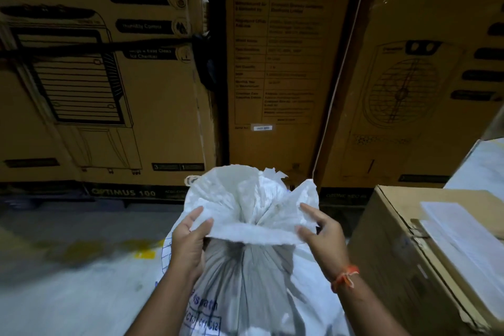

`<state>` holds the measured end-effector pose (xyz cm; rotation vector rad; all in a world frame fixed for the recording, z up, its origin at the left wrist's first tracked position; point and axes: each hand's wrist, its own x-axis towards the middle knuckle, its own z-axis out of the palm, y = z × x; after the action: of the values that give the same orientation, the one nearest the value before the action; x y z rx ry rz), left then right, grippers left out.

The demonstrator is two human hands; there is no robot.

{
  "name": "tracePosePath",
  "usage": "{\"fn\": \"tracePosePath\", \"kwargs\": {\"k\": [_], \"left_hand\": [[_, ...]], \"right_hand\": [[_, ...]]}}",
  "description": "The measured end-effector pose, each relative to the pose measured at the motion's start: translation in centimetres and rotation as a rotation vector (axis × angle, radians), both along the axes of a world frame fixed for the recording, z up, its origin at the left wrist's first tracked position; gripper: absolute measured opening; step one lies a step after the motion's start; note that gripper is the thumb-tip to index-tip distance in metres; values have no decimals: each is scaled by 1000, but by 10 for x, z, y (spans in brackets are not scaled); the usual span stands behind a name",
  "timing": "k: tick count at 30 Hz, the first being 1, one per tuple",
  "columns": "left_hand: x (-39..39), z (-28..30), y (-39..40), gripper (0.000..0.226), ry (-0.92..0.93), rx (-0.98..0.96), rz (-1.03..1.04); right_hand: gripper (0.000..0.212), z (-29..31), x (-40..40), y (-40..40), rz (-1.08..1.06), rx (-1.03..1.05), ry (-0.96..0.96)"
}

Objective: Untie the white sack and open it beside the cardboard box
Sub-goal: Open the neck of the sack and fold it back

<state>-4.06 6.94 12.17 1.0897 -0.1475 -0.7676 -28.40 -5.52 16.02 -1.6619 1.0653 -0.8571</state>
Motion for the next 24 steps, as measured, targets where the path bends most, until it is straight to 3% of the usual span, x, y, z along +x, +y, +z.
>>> {"fn": "tracePosePath", "kwargs": {"k": [3,6,9,12,15,19,22,24], "left_hand": [[14,-14,12,57,31,-118,157],[25,-40,28,69,155,-73,272],[20,-88,49,76,-2,454,166],[17,-118,58,57,-329,1047,-108],[1,-98,50,38,-658,1366,-88],[-19,-68,32,30,-1286,1048,142],[-28,-48,17,30,-1551,868,37],[-30,-38,3,26,-1706,851,-11]], "right_hand": [[43,-10,-22,20,-135,-6,-139],[52,-46,-34,34,-140,103,-68],[61,-91,-40,44,-81,275,106],[58,-120,-43,47,-21,338,236],[57,-131,-44,41,14,348,307],[43,-130,-35,34,-28,401,403],[31,-122,-28,31,-136,164,686],[17,-114,-23,24,-131,20,711]]}}
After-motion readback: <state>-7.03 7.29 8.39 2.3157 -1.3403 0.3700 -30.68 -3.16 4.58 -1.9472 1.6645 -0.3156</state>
